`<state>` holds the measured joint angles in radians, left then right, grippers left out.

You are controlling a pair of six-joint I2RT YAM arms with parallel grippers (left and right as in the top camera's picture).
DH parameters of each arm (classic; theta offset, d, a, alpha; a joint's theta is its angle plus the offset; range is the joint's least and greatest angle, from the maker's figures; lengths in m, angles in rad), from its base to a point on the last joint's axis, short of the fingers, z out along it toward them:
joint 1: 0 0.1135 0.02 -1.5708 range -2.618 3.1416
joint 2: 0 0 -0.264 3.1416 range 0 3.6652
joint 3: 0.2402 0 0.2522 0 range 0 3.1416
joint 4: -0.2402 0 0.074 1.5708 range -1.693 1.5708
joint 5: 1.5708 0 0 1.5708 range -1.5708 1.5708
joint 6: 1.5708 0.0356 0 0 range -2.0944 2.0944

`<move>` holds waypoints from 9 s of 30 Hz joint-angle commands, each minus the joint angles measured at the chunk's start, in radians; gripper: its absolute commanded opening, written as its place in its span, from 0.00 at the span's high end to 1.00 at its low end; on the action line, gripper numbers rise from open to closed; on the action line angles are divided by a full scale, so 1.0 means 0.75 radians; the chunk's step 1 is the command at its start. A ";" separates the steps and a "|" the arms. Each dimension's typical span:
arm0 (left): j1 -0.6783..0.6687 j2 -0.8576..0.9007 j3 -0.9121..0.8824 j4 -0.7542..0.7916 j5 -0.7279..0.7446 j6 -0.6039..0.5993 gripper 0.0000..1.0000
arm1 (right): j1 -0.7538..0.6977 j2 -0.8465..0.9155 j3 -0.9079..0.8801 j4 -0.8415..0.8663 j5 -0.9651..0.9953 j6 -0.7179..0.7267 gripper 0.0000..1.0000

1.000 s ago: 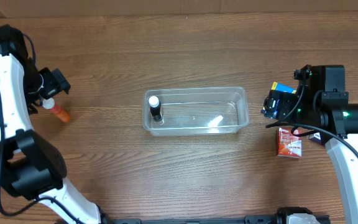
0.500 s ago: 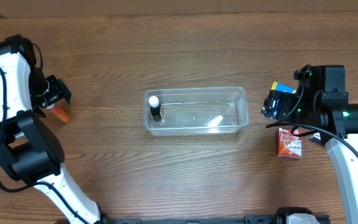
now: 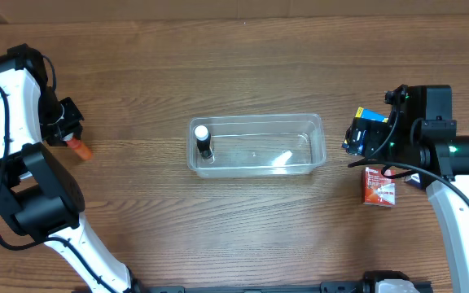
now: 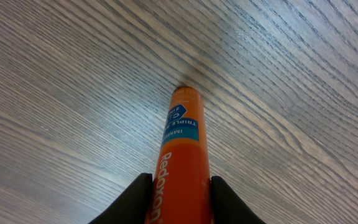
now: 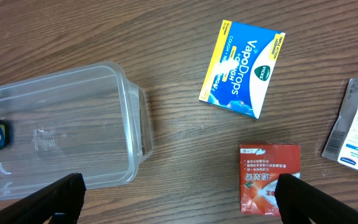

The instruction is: Pack container

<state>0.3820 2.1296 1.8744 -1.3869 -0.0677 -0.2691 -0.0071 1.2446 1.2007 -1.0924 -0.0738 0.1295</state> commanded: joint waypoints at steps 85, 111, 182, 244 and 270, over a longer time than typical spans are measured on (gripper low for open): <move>-1.086 -0.521 -0.610 0.340 0.056 -0.204 0.51 | -0.009 -0.012 0.041 0.012 0.002 -0.003 0.00; -0.549 -0.711 0.058 0.033 0.148 -0.119 0.00 | -0.104 0.171 0.421 -0.014 0.256 0.213 0.00; -0.510 -0.664 0.008 0.069 0.147 -0.100 0.00 | -0.137 1.127 0.301 0.197 0.191 0.167 0.10; -0.510 -0.664 0.008 0.080 0.146 -0.090 0.00 | 0.489 0.484 0.142 0.159 0.070 0.040 0.26; -0.510 -0.664 0.008 0.080 0.145 -0.090 0.00 | 0.489 0.645 0.142 0.185 0.071 0.040 0.09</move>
<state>-0.0048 1.6238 1.8854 -1.3312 0.0311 -0.3592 0.3607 1.7309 1.3132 -0.9607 -0.0189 0.1612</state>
